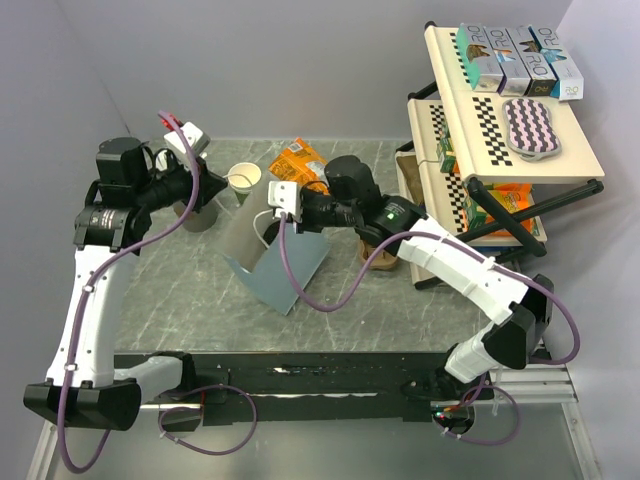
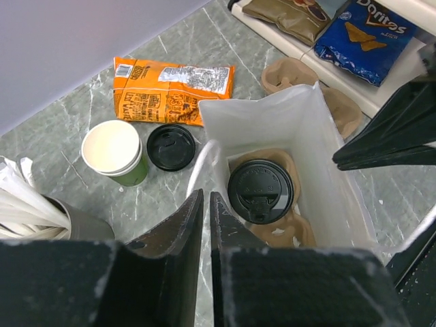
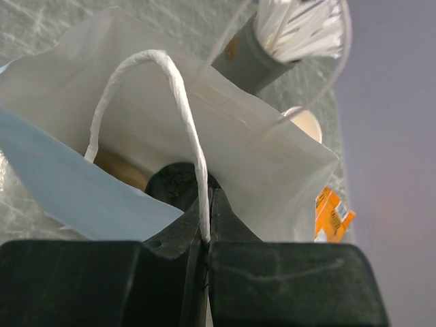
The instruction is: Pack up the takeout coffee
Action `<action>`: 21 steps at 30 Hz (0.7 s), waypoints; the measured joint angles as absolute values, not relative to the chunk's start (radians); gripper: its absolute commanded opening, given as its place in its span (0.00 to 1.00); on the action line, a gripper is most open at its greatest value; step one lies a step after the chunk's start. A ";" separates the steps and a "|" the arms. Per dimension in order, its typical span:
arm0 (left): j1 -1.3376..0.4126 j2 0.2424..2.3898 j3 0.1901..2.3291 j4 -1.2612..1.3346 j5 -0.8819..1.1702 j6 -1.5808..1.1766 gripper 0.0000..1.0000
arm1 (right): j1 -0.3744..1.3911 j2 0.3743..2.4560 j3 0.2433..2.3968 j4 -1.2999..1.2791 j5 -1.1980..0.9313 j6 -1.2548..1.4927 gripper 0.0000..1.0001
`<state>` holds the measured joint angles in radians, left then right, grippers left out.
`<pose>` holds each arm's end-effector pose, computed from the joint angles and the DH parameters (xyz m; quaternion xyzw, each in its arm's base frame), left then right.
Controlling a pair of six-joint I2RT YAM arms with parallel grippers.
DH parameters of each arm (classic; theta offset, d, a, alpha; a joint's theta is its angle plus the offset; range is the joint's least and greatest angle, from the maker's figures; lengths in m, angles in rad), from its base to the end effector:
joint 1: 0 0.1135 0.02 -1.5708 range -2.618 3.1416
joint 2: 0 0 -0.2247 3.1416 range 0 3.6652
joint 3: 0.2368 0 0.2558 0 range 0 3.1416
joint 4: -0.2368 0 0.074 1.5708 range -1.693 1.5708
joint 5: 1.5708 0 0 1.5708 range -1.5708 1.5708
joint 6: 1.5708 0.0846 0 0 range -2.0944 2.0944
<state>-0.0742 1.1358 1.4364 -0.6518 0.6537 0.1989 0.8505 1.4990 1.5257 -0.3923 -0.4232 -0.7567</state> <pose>0.2730 -0.0719 0.3997 0.2878 0.7441 -0.2289 0.5577 0.2325 0.3175 0.3502 -0.6625 0.4734 0.1988 0.5454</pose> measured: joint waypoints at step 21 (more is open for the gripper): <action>-0.047 1.158 1.512 -0.644 0.355 0.191 0.61 | 0.848 1.340 1.444 -0.549 -0.414 -0.811 1.00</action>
